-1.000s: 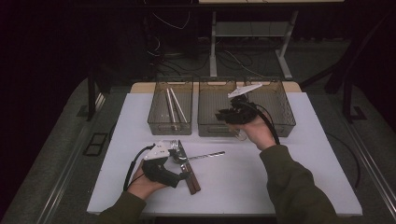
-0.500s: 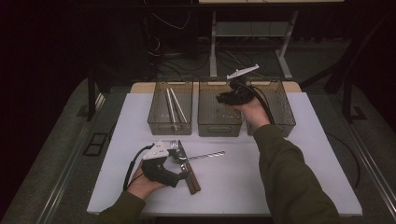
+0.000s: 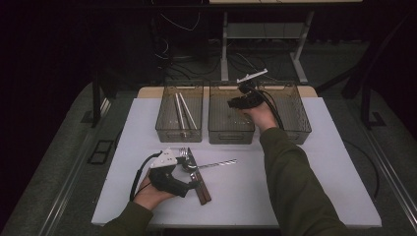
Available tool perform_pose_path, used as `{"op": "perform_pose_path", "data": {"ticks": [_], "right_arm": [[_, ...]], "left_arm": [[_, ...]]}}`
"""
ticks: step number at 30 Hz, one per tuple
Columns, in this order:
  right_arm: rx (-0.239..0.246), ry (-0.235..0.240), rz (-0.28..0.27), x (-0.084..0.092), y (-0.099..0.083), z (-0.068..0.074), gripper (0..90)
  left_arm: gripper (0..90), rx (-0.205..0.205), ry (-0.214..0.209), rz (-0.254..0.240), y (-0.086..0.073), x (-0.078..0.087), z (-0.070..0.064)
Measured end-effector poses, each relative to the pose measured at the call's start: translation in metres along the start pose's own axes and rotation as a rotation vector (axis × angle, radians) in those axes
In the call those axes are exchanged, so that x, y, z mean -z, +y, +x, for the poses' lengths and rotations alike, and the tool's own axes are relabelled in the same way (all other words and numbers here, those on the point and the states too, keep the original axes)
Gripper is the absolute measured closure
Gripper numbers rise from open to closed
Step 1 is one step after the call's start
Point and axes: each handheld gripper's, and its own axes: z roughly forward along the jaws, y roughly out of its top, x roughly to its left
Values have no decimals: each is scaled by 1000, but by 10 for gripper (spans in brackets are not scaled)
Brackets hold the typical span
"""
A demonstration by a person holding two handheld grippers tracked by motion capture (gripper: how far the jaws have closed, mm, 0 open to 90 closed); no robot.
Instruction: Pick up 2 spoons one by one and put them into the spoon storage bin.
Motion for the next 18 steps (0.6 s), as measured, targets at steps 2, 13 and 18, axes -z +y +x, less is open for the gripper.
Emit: {"op": "perform_pose_path", "data": {"ticks": [2,13,18], "right_arm": [[-4,-5,9,-6,-1,0,735],[-11,-34,73,-23,-11,-1,597],[-25,-5,16,-8,-16,-1,442]], "left_arm": [[5,0,-1,-2,0,0,0],[6,-2,-6,-4,0,0,1],[7,-7,-9,1,0,0,1]]}}
